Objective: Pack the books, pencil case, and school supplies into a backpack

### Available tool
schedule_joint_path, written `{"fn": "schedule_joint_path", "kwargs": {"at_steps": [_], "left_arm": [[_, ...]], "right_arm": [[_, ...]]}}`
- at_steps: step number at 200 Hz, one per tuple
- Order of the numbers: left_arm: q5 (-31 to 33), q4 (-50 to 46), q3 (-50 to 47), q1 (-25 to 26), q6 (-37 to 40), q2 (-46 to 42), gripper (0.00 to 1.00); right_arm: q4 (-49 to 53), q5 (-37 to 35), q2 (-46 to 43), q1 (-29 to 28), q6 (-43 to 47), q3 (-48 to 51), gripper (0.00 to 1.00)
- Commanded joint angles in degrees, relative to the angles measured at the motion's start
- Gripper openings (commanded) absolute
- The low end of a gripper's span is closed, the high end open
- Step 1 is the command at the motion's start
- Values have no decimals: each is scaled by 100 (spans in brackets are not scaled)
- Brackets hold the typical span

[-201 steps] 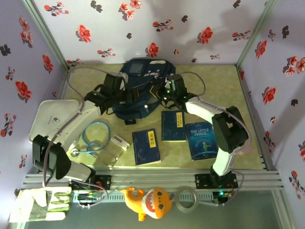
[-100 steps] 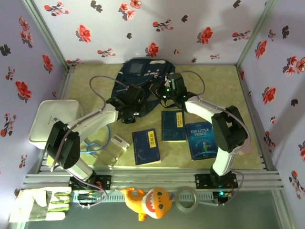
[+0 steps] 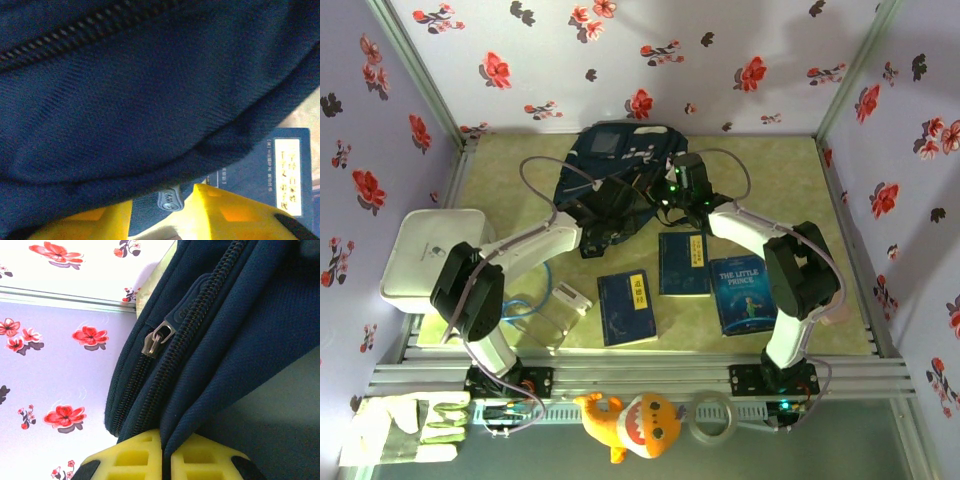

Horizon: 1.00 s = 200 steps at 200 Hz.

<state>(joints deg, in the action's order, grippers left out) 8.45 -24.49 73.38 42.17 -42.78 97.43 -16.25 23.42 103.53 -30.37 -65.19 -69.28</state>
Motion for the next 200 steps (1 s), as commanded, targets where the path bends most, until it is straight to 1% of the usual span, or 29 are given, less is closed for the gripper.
{"fn": "schedule_joint_path", "kwargs": {"at_steps": [1,38,48,62,79,91,108,130,200], "left_arm": [[433,-117,150,28,-137,55,30],[479,-95,132,30,-79,-9,17],[482,-58,98,28,-67,-27,17],[477,-40,64,35,-52,-48,11],[481,-23,45,29,-33,-57,11],[480,-29,38,34,-23,-49,13],[491,-30,49,31,0,-17,20],[616,-121,101,28,44,39,26],[1027,-406,275,32,87,271,34]], "right_arm": [[-643,59,-249,-13,-89,-7,9],[-640,31,-262,-12,-74,14,9],[-636,14,-255,-5,-70,6,9],[-626,18,-237,-5,-58,-4,9],[-616,7,-231,-4,-58,1,9],[-604,-3,-233,-4,-51,1,9],[-605,8,-228,-4,-55,-6,9],[-607,24,-253,-4,-51,-10,9],[-629,144,-411,-4,-81,23,9]]}}
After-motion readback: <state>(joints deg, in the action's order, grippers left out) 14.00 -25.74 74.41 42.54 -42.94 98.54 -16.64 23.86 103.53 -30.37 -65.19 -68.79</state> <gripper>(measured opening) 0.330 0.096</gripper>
